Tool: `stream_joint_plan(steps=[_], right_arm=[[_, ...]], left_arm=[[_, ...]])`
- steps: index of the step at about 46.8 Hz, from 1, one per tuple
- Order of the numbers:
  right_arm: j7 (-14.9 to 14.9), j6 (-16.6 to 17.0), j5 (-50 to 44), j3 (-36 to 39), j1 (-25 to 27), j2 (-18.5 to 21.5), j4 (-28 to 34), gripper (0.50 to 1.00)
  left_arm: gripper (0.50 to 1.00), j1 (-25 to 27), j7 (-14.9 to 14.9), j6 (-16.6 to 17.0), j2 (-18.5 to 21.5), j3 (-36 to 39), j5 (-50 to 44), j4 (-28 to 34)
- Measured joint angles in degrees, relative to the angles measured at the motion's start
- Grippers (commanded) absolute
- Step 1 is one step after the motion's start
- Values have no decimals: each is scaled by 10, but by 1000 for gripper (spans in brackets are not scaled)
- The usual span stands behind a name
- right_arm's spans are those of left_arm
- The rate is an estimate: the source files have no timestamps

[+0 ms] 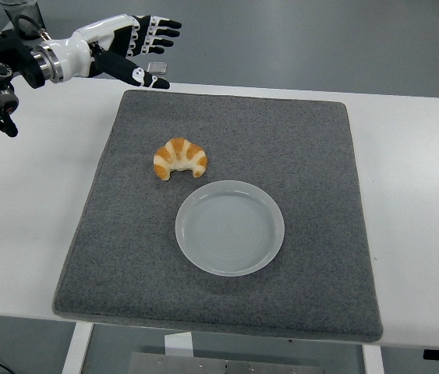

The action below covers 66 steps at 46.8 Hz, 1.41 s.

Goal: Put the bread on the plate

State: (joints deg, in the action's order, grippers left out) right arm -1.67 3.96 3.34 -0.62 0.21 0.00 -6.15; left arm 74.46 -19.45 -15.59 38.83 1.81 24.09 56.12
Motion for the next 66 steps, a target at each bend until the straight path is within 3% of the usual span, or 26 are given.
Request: stream_joint_plan(steps=[10, 19, 39, 52, 57, 66], right_arm=[[0, 0, 0, 0, 0, 0, 0, 952], [0, 0, 0, 0, 0, 0, 0, 952], [0, 0, 0, 0, 0, 0, 0, 952], [0, 0, 0, 0, 0, 0, 0, 952], [0, 0, 0, 0, 0, 0, 0, 952], [0, 0, 0, 0, 0, 0, 0, 952]], left_arm=[[990, 32, 13, 0, 0, 59, 109, 21], [975, 29, 68, 4, -6, 61, 188, 32], [969, 1, 107, 49, -71, 63, 223, 35], [936, -3, 110, 107, -97, 108, 233, 29], [902, -3, 110, 114, -101, 111, 233, 28], [896, -3, 110, 115, -104, 112, 233, 18]])
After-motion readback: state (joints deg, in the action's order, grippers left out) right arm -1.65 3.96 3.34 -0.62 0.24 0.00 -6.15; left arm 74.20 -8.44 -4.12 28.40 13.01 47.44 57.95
